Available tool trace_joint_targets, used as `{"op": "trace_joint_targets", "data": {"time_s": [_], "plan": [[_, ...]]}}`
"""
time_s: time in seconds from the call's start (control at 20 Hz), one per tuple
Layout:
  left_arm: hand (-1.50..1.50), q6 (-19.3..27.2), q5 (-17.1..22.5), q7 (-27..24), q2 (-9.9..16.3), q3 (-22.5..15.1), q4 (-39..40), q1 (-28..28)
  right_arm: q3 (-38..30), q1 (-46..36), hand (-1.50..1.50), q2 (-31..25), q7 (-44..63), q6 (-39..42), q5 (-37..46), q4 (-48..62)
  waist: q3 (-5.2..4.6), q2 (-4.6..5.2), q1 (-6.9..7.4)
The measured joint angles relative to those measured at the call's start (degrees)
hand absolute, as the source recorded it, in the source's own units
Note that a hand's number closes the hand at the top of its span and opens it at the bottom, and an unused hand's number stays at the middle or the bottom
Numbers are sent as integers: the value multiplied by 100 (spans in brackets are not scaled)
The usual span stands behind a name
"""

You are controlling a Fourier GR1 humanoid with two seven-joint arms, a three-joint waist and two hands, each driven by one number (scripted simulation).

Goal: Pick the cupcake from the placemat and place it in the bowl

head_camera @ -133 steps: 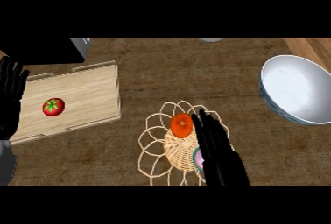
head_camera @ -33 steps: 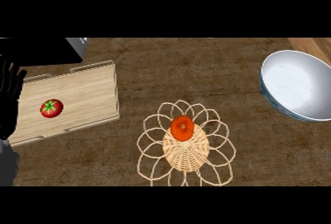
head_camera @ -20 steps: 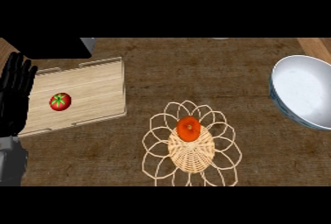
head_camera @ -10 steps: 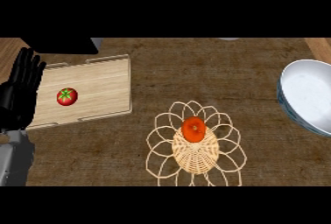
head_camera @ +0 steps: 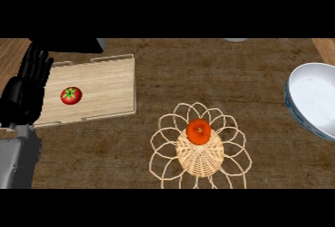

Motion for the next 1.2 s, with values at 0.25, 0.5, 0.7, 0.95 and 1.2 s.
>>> {"op": "trace_joint_targets", "data": {"time_s": [0.25,0.5,0.7,0.95,1.2], "plan": [[0,-23,-5,-60,17,40,-8,107,645,-552,150,572,368,49,200,-195,-4,-24,-57],[0,-87,61,-58,97,154,-3,152,1137,-964,150,1338,725,-183,546,-343,-5,-44,-140],[0,-97,98,70,111,172,-216,245,1405,-1082,150,1762,707,-801,1081,-40,-4,-46,-162],[0,-44,12,21,43,117,-216,275,1499,-1459,-150,2383,1245,-1198,1375,622,-1,-39,-161],[0,-71,26,-13,32,132,-261,329,1263,-1682,-150,2880,1130,-1250,1203,1368,4,-29,-152]]}}
